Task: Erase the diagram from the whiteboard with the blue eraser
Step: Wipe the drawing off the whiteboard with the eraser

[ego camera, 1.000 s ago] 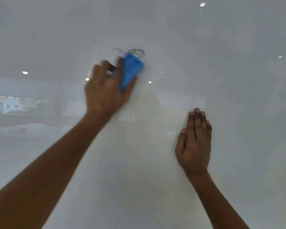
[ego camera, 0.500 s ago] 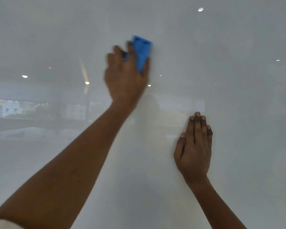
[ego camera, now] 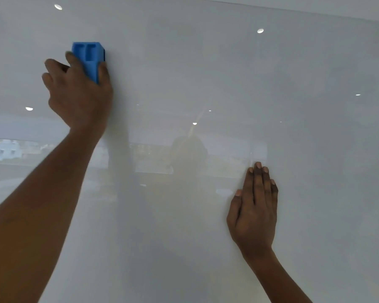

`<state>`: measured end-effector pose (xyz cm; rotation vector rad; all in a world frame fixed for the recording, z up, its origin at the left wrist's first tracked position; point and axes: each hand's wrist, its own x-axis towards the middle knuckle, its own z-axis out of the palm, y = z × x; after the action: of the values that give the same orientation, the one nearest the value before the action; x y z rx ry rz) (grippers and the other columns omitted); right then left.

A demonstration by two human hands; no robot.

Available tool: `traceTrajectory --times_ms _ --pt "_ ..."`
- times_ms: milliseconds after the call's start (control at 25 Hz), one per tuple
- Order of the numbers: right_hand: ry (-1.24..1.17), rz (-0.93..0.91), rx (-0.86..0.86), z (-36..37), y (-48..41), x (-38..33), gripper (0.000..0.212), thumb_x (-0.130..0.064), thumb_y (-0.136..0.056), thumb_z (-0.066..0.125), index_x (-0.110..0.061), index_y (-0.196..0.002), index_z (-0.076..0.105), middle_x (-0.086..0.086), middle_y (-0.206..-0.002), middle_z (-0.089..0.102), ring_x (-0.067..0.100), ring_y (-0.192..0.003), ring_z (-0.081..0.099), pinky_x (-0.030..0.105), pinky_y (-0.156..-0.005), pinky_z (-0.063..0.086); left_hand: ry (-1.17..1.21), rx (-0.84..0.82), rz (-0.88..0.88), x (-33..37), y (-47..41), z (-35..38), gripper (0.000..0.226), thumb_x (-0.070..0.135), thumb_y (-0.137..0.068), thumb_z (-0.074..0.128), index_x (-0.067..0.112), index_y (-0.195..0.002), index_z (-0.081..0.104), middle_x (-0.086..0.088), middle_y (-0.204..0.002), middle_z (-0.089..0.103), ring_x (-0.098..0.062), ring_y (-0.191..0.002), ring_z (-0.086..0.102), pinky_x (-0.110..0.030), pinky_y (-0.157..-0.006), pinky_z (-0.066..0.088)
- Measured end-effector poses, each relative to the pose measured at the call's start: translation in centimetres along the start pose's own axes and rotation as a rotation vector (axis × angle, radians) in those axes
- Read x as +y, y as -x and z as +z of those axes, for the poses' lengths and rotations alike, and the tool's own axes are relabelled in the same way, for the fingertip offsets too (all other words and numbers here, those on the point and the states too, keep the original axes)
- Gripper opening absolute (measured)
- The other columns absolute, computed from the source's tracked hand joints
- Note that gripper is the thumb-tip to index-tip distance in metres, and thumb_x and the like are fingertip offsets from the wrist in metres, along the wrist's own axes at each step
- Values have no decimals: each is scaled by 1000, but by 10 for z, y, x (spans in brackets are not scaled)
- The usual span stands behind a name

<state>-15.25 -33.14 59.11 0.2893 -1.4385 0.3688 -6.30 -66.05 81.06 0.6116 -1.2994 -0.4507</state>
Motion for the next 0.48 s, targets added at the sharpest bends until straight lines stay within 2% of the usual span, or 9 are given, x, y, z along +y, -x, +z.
traceTrajectory --times_ms 80,160,240,280,360,400,440,480 --pt "7 -3 -3 0 0 -2 53 -18 -106 33 3 -154 37 17 -165 33 29 -157 24 49 -128 23 -12 16 -72 19 11 4 79 63 -103 41 11 -161 46 -20 -149 51 -42 -136 52 -57 -91 54" --pt "7 -2 -7 -1 0 -2 53 -17 -106 34 3 -154 37 18 -164 34 29 -157 24 50 -128 24 -5 -26 17 49 41 3 77 62 -106 38 13 -165 42 -19 -154 49 -41 -139 50 -55 -93 53" --pt "9 -2 -9 -2 -1 -3 52 -17 -106 34 3 -154 38 18 -164 35 30 -157 25 50 -127 25 64 -93 275 80 82 -1 74 62 -108 38 17 -166 43 -18 -154 52 -39 -138 52 -51 -90 53" --pt "9 -5 -13 -2 -1 -3 52 -18 -106 34 3 -154 38 18 -164 35 30 -156 26 50 -127 25 121 -115 468 92 104 -4 72 62 -108 44 17 -164 48 -17 -148 58 -38 -131 57 -49 -84 54" --pt "10 -12 -21 -3 0 0 53 -19 -106 34 3 -154 38 19 -163 35 30 -156 27 51 -127 26 227 -113 913 101 143 -8 68 57 -104 61 10 -153 64 -16 -126 70 -35 -107 68 -43 -69 56" --pt "5 -13 -25 -3 0 1 53 -19 -106 34 3 -154 38 18 -163 35 30 -156 27 51 -126 27 243 -98 1056 99 154 -9 66 55 -102 68 7 -146 69 -15 -115 72 -33 -96 70 -40 -62 56" --pt "0 -15 -29 -4 1 2 53 -20 -105 35 3 -154 38 18 -163 36 30 -156 27 51 -126 27 256 -86 1104 95 155 -9 64 53 -100 72 5 -142 72 -15 -109 73 -32 -90 70 -38 -59 56" --pt "-4 -18 -25 -4 1 2 53 -19 -105 35 3 -153 39 18 -163 36 30 -156 28 52 -126 28 277 -59 1079 89 147 -8 62 51 -99 75 4 -139 74 -15 -106 73 -33 -87 71 -38 -57 56"
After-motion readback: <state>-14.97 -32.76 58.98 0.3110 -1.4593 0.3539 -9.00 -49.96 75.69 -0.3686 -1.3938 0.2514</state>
